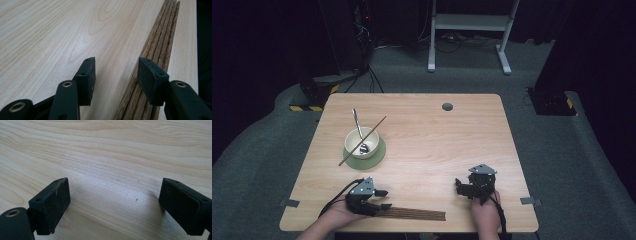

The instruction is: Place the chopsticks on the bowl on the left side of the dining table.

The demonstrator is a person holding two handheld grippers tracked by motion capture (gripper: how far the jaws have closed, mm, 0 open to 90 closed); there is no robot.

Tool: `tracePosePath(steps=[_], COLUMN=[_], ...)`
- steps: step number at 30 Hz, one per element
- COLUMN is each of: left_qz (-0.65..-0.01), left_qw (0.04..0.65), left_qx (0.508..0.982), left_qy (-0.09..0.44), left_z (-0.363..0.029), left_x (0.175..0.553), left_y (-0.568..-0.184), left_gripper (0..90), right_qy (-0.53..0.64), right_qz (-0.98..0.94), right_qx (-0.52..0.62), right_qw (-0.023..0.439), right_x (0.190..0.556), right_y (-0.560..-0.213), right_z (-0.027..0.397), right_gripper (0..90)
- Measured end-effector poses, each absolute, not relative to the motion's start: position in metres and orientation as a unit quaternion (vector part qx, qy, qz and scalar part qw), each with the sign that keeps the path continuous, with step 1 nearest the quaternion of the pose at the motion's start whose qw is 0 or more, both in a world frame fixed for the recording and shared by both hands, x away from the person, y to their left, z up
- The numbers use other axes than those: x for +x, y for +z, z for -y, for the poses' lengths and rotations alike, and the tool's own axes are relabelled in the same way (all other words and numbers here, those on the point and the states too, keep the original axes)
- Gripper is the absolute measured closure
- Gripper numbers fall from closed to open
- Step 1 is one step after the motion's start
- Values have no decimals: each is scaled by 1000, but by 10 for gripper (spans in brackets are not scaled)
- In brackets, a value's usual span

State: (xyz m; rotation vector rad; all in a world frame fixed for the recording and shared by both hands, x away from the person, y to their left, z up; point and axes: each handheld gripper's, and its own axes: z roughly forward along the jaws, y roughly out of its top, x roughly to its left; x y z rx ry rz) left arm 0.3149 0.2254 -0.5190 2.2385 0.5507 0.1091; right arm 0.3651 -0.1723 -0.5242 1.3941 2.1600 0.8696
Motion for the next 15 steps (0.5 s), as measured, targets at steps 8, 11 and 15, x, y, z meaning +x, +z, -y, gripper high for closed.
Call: tracePosePath(steps=[8,11,15], left_qz=[-216,-219,-230], left_qw=[401,399,399], left_qx=[889,889,886], left_qy=[48,50,57], left_z=[-224,-224,-226], left_x=[315,315,317], left_y=[-519,-520,-520], left_gripper=[511,515,538], right_qy=[313,313,313], right_qz=[-778,-778,-778], right_qx=[502,502,502], right_qw=[212,212,212], right_x=[365,365,365], right_y=[-524,-524,-524], right_z=[172,172,172], right_gripper=[96,97,97])
